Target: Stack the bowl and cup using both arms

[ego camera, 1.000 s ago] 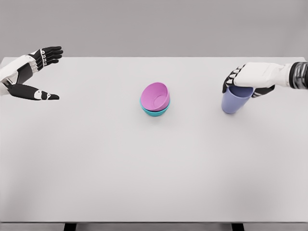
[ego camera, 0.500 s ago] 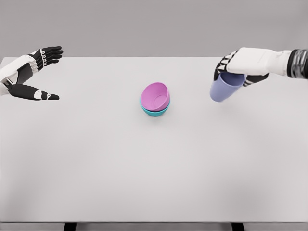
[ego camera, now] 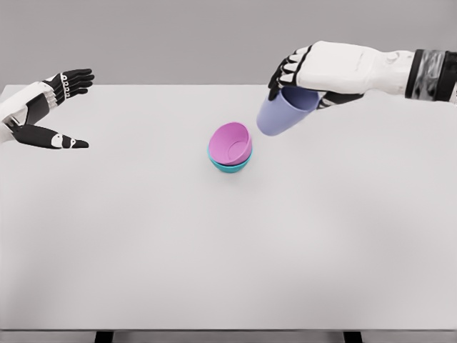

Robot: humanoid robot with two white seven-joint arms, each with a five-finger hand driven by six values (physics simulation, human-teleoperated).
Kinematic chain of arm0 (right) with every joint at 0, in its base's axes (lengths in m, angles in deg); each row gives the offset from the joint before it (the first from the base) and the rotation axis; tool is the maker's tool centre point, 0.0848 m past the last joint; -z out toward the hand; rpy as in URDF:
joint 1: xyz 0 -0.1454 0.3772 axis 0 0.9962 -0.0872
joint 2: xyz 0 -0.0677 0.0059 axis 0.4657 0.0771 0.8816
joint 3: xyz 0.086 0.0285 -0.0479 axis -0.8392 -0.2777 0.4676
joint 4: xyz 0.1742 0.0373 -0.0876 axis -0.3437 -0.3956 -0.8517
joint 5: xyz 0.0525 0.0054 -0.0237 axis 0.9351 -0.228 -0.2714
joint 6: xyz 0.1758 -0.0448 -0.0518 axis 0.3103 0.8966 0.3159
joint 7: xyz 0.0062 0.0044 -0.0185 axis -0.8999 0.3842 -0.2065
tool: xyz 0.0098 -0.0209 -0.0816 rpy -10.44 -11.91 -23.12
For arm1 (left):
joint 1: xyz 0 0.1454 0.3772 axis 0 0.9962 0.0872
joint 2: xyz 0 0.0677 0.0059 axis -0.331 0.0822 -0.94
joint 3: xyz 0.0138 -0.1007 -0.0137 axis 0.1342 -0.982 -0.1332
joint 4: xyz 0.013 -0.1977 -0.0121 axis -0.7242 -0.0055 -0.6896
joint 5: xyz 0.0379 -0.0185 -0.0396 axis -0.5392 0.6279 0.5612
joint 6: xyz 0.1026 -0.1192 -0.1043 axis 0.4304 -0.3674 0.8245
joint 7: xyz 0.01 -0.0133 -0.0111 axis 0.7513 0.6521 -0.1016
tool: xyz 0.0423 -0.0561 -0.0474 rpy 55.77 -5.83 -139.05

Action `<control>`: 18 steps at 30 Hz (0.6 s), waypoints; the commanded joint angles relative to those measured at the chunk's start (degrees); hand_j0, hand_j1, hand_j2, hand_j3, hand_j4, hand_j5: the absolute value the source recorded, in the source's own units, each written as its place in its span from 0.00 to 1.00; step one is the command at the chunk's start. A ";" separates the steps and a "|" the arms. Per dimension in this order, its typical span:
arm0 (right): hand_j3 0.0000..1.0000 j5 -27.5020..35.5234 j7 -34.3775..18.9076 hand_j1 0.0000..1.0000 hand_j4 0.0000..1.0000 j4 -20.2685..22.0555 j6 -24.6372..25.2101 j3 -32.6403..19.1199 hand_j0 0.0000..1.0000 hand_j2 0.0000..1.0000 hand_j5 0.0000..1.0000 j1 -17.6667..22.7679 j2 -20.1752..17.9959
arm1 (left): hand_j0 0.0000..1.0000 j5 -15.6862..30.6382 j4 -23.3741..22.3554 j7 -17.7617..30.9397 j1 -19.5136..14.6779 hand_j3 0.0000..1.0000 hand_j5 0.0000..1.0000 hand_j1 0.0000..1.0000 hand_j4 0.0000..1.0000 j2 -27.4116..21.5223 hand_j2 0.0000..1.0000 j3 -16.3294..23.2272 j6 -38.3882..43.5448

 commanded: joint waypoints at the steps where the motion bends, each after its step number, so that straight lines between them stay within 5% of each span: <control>1: 0.65 0.47 0.05 0.65 0.65 0.38 0.19 -0.12 0.65 0.65 0.65 0.00 2.62 | 1.00 0.36 0.03 -0.01 0.00 1.00 1.00 1.00 1.00 -0.06 1.00 -0.01 0.04; 18: 0.66 0.30 0.05 0.66 0.66 -1.54 0.19 4.01 0.66 0.66 0.66 -1.67 11.50 | 1.00 0.36 0.03 -0.01 0.00 1.00 1.00 1.00 1.00 -0.06 1.00 -0.01 0.13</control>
